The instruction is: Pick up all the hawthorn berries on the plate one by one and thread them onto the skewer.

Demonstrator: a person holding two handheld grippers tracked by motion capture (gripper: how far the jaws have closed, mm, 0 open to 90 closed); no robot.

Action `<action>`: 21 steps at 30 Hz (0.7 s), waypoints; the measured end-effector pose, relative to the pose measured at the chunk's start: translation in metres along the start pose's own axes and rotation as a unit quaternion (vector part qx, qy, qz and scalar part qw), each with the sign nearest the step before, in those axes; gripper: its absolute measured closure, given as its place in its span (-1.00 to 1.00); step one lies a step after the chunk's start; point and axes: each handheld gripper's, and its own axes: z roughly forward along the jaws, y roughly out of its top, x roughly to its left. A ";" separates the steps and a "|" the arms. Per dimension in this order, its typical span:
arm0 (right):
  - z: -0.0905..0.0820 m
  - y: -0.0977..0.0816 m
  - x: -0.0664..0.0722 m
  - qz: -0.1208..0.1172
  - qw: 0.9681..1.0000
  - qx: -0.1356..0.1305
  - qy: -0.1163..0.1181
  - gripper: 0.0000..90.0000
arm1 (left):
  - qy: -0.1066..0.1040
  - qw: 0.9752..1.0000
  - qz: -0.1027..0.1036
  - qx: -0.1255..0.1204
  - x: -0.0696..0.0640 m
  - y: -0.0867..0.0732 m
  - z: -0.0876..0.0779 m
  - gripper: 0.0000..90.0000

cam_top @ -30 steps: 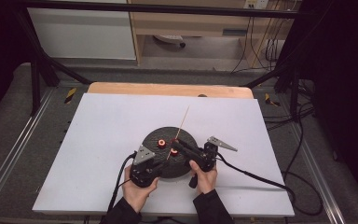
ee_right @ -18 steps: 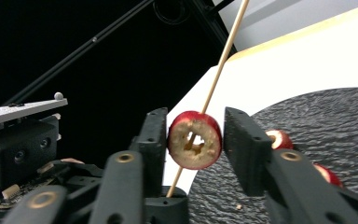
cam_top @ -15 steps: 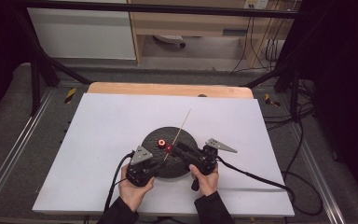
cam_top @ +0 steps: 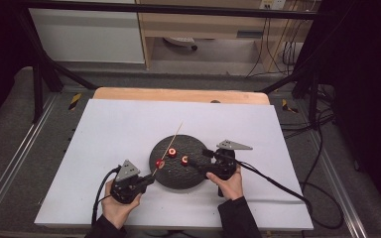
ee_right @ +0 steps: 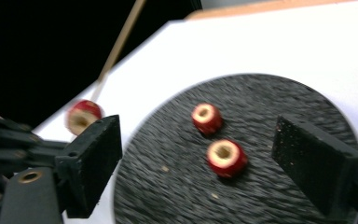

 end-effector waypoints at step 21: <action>0.068 0.041 0.006 -0.129 0.946 0.288 -0.073 -0.20 | 0.019 0.999 0.008 0.039 0.020 -0.022 -0.012 0.96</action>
